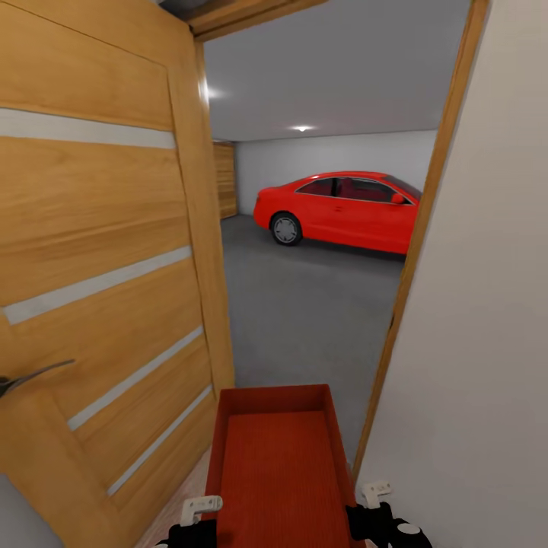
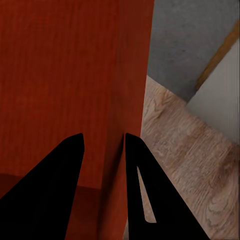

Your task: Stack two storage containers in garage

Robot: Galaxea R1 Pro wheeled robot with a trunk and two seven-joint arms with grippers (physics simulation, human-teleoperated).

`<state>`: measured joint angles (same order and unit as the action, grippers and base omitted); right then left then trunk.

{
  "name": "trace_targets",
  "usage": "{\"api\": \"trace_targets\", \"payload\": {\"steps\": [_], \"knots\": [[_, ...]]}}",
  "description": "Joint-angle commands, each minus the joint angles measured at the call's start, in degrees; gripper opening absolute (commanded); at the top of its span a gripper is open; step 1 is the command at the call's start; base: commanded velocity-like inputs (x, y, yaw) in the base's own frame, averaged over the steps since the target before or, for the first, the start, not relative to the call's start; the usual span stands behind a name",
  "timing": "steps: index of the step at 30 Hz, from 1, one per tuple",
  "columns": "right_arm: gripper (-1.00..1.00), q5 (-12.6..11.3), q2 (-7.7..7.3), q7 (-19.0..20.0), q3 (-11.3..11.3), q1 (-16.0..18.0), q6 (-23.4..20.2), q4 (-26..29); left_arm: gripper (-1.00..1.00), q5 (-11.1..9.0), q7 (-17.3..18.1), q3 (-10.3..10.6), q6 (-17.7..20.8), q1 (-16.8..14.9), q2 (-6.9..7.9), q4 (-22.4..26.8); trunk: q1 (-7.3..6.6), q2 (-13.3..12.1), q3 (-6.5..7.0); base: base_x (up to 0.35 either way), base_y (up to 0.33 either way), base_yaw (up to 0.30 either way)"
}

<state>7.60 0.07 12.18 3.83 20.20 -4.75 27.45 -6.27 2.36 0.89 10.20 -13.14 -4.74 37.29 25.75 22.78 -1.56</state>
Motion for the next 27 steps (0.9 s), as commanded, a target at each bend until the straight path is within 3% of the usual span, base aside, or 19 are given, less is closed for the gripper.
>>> {"api": "trace_targets", "payload": {"steps": [1, 11, 18, 27], "knots": [[-1.00, 0.40, 0.01, 3.20, 0.12, 0.01, -0.34, -0.03, -1.00, 0.12, -2.89, -5.11, -2.66, -0.04, 1.42, 0.24, 0.04, 0.14, -0.14, 0.000, 0.000, -0.275], [-1.00, 0.40, 0.01, 3.20, 0.12, 0.01, -0.34, -0.03, -1.00, 0.12, -2.89, -5.11, -2.66, -0.04, 1.44, 0.24, 0.04, 0.14, -0.14, 0.000, 0.000, -0.235], [-1.00, 0.46, 0.01, 3.20, 0.12, 0.01, -0.34, -0.03, -1.00, 0.12, -2.89, -5.11, -2.67, -0.04, 1.48, 0.24, 0.04, 0.14, -0.14, 0.000, 0.020, -0.021], [-1.00, 0.49, 0.01, 3.20, 0.12, 0.01, -0.34, -0.03, -1.00, 0.12, -2.89, -5.11, -2.68, -0.04, 1.49, 0.24, 0.04, 0.14, -0.14, 0.000, 0.227, -0.001]]}}
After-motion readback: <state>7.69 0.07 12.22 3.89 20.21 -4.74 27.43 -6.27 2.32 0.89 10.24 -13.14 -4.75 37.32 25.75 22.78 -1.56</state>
